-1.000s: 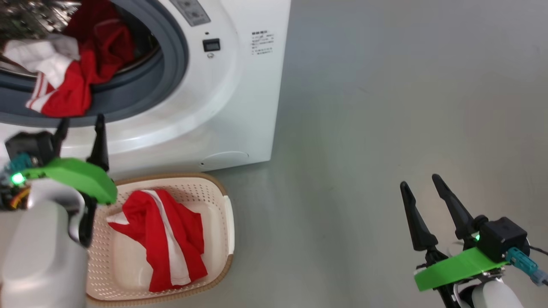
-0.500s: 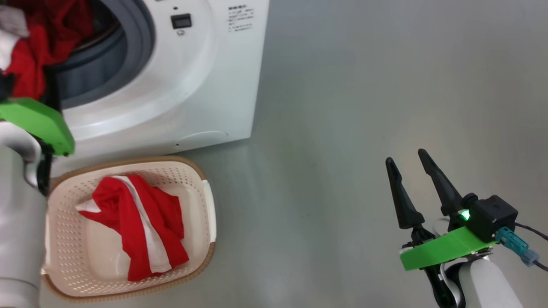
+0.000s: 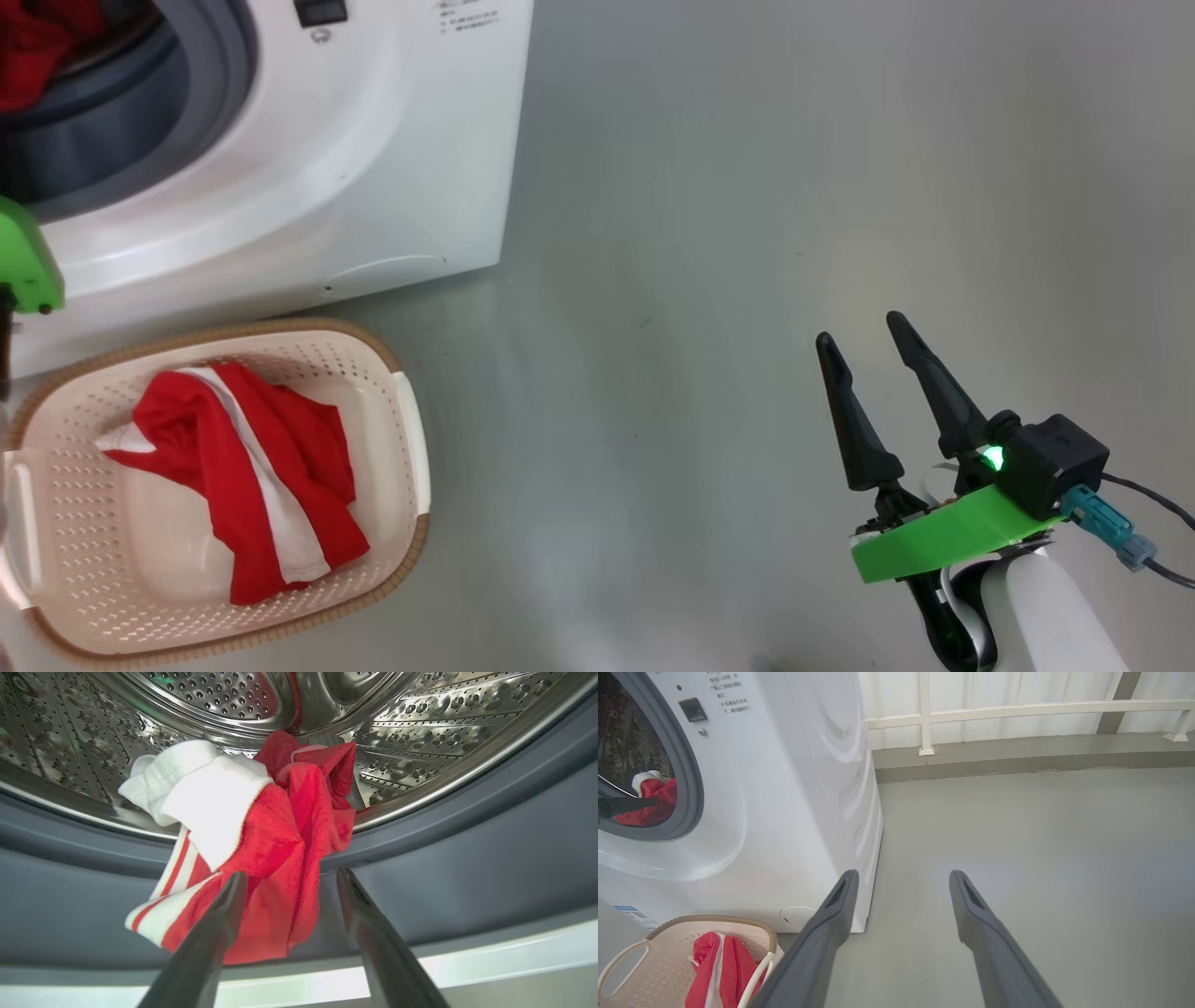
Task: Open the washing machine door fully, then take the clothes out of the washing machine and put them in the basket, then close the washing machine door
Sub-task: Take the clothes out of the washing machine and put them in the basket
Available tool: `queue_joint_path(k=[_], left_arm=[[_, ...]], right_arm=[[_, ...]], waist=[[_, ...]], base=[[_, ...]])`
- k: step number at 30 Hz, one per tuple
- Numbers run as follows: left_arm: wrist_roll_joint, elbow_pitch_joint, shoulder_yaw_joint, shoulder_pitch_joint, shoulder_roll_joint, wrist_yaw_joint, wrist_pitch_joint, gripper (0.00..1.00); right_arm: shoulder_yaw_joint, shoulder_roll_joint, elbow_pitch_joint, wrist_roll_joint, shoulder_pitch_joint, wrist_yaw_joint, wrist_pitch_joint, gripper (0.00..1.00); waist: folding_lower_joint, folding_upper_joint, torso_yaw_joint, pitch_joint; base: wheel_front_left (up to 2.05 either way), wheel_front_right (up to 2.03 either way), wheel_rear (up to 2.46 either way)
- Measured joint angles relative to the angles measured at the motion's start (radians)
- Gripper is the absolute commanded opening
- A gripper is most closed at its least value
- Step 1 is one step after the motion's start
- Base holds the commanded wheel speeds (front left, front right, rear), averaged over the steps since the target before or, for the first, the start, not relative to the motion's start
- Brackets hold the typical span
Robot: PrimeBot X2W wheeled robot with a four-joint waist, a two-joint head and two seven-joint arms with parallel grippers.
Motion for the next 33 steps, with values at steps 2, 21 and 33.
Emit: queue_joint_path(k=[2,21,33], left_arm=[[0.0,0.014,-0.006,-0.013,0.005,0.005,0.0,1.0],[0.016,0.067,-0.04,-0.067,0.065,0.014,-0.015,0.0],[-0.039,0.073,-0.031,-0.069,0.038,-0.015,-0.114,0.0]], right_arm=[[0.003,0.002,-0.002,0.0,-0.002,0.0,0.0,1.0],[0.028,0.011,-0.004,0.01,-0.024,0.0,0.0,1.0],[0.022,0.007,-0.007,0.009,-0.024,0.0,0.0,1.0]], waist=[[0.0,0.0,-0.004,0.011],[0.0,0.0,-0.043,0.054],[0.0,0.0,-0.017,0.038]], base=[[0.0,0.0,0.0],[0.0,0.0,0.0],[0.0,0.0,0.0]])
